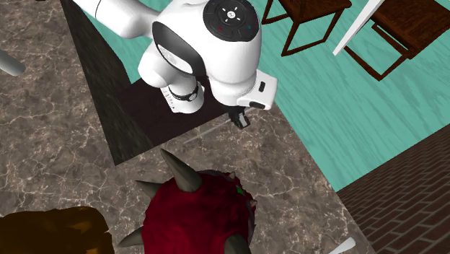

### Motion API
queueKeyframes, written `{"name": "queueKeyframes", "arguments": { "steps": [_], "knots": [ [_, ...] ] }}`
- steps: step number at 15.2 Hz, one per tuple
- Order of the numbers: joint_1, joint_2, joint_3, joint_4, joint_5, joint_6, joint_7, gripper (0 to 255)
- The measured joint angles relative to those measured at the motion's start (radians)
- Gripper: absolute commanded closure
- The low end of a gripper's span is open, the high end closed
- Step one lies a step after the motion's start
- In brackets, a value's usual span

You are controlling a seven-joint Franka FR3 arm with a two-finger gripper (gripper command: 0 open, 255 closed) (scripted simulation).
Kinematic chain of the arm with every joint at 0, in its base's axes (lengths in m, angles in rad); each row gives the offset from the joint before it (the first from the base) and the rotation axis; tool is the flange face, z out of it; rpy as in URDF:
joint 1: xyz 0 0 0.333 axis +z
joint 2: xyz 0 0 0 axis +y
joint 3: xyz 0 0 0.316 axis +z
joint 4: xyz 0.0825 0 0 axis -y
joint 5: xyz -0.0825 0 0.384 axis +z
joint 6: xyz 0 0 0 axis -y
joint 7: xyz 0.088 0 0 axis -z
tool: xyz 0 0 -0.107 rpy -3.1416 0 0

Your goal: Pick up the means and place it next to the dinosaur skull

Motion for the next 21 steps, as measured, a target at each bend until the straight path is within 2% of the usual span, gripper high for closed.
{"name": "queueKeyframes", "arguments": {
  "steps": [21],
  "knots": [
    [0.035,0.040,0.067,0.298,0.067,-0.258,0.000,255]
  ]
}}
